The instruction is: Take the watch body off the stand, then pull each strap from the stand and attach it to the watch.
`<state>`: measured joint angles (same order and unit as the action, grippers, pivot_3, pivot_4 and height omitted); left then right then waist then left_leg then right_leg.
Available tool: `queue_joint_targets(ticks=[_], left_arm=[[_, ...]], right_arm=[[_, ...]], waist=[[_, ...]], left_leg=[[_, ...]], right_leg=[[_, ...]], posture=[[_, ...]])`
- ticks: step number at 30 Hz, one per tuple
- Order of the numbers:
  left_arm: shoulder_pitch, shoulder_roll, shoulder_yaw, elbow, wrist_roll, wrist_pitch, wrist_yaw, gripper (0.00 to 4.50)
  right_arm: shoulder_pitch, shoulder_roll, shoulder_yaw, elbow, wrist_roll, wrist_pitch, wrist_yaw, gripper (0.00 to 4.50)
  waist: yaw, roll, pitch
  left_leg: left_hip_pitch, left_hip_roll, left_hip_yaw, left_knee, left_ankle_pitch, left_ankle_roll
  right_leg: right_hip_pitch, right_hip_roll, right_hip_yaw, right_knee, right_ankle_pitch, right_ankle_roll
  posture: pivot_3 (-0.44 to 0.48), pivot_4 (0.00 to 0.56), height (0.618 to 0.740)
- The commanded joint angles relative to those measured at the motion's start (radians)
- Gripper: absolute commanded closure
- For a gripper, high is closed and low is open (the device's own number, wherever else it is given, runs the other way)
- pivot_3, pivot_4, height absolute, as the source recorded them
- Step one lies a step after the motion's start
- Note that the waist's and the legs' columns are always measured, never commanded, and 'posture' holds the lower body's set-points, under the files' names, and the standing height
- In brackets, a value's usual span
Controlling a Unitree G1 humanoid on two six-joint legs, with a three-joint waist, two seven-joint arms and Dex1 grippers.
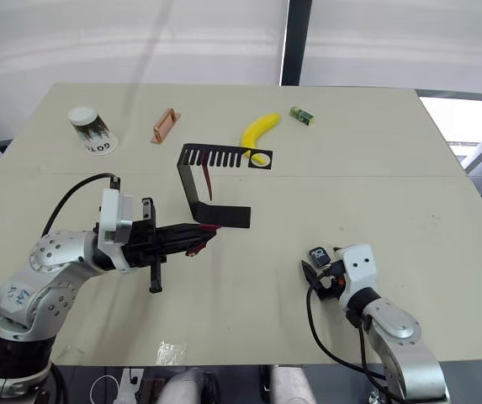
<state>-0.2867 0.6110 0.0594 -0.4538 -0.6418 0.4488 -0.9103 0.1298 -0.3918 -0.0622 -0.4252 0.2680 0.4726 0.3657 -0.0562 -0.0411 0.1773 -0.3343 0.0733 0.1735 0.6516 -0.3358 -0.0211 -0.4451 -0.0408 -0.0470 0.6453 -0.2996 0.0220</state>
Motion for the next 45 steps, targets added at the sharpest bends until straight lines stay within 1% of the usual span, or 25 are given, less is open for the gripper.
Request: queue_joint_targets(ticks=[1,4,5,7,8,15,18,21,24,26,31,34,38,42,45], left_arm=[[-0.004,0.008,0.017,-0.014,-0.014,-0.005,-0.002,4.50],[-0.003,0.010,0.018,-0.015,-0.015,-0.005,-0.003,4.50],[-0.003,0.010,0.018,-0.015,-0.015,-0.004,-0.004,4.50],[-0.004,0.011,0.017,-0.014,-0.015,-0.004,-0.005,4.50],[-0.004,0.012,0.018,-0.012,-0.015,-0.005,-0.007,4.50],[-0.013,0.012,0.018,0.012,-0.007,-0.017,-0.020,4.50],[-0.020,0.017,0.020,0.029,0.001,-0.038,-0.036,4.50],[-0.032,0.032,0.032,0.053,0.013,-0.068,-0.062,4.50],[-0.041,0.059,0.039,0.086,0.039,-0.128,-0.109,4.50],[-0.043,0.077,0.040,0.102,0.052,-0.163,-0.142,4.50],[-0.023,0.128,0.043,0.119,0.098,-0.272,-0.226,4.50],[-0.013,0.157,0.047,0.137,0.123,-0.330,-0.267,4.50],[-0.011,0.179,0.041,0.136,0.146,-0.389,-0.304,4.50],[-0.004,0.186,0.026,0.097,0.157,-0.394,-0.295,4.50],[0.000,0.186,0.004,0.060,0.172,-0.382,-0.278,4.50]], right_arm=[[0.018,0.001,0.027,0.030,0.012,0.024,0.033,0.28],[0.021,0.001,0.027,0.033,0.016,0.024,0.037,1.16],[0.023,0.000,0.026,0.034,0.018,0.023,0.038,1.55],[0.025,-0.002,0.023,0.038,0.022,0.018,0.044,2.52],[0.027,-0.004,0.019,0.039,0.026,0.017,0.048,2.87],[0.023,-0.021,-0.005,0.039,0.042,-0.001,0.081,2.89],[-0.002,-0.043,-0.041,0.001,0.100,0.017,0.120,2.89],[-0.048,-0.068,-0.089,-0.069,0.236,0.128,0.149,2.89],[-0.115,-0.126,-0.127,-0.126,0.432,0.316,0.184,2.89],[-0.166,-0.156,-0.151,-0.132,0.565,0.439,0.180,2.89],[-0.280,-0.206,-0.163,-0.067,0.867,0.705,0.156,2.89],[-0.348,-0.183,-0.168,0.010,1.034,0.785,0.095,2.89],[-0.411,-0.169,-0.132,0.068,1.130,0.826,0.047,2.89],[-0.449,-0.135,-0.103,0.121,1.198,0.829,-0.022,2.89],[-0.473,-0.116,-0.063,0.143,1.214,0.832,-0.042,2.89]], waist=[[0.000,0.000,0.000],[0.001,0.000,0.000],[0.001,0.000,0.000],[0.002,-0.001,0.000],[0.002,-0.001,-0.001],[0.003,-0.001,-0.001],[0.004,-0.001,-0.001],[0.003,0.000,0.000],[0.002,0.001,0.001],[0.002,0.001,0.001],[0.010,0.001,0.001],[0.010,0.001,0.001],[0.012,0.001,0.001],[0.013,0.001,0.001],[0.013,0.001,0.001]], left_leg=[[0.000,0.000,0.000,0.000,0.000,0.000],[0.000,0.000,0.000,0.000,0.000,0.000],[0.000,0.000,0.000,0.000,0.000,0.000],[0.000,0.000,0.000,0.000,0.000,0.000],[0.000,0.000,0.000,0.000,0.000,0.000],[0.000,0.000,0.000,0.000,0.000,0.000],[0.000,0.000,0.000,0.000,0.000,0.000],[0.000,0.000,0.000,0.000,0.000,0.000],[0.000,0.000,0.000,0.000,0.000,0.000],[0.000,0.000,0.000,0.000,0.000,0.000],[-0.001,0.000,-0.002,0.000,0.000,0.001],[-0.002,0.000,-0.001,0.001,0.000,0.002],[-0.002,0.000,-0.001,0.001,0.000,0.003],[-0.002,0.000,-0.001,0.001,0.000,0.003],[-0.003,0.000,-0.001,0.001,0.000,0.003]], right_leg=[[0.000,0.000,0.000,0.000,0.000,0.000],[0.000,0.000,0.000,0.000,0.000,0.000],[0.000,0.000,0.000,0.000,0.000,0.000],[0.000,0.000,0.000,0.000,0.000,0.000],[0.000,0.000,0.000,0.000,0.000,0.000],[0.000,0.000,0.000,0.000,0.000,0.000],[0.000,0.000,0.000,0.000,0.000,0.000],[0.000,0.000,0.000,0.000,0.000,0.000],[0.000,0.000,0.000,0.000,0.000,0.000],[0.000,0.000,0.000,0.000,0.000,0.000],[0.000,0.000,-0.001,-0.001,0.000,0.000],[0.000,-0.001,-0.001,-0.002,0.000,0.000],[-0.001,-0.001,-0.001,-0.002,0.000,0.000],[-0.001,-0.001,-0.001,-0.002,0.000,0.000],[-0.001,-0.001,-0.001,-0.002,0.000,0.000]], posture=[[0.000,0.150,0.729],[0.000,0.150,0.729],[0.000,0.150,0.729],[0.000,0.150,0.729],[0.000,0.150,0.729],[0.000,0.150,0.729],[0.000,0.150,0.729],[0.000,0.150,0.729],[0.000,0.150,0.729],[0.000,0.150,0.729],[0.000,0.150,0.729],[0.000,0.150,0.729],[0.000,0.150,0.729],[0.000,0.150,0.729],[0.000,0.150,0.729]])
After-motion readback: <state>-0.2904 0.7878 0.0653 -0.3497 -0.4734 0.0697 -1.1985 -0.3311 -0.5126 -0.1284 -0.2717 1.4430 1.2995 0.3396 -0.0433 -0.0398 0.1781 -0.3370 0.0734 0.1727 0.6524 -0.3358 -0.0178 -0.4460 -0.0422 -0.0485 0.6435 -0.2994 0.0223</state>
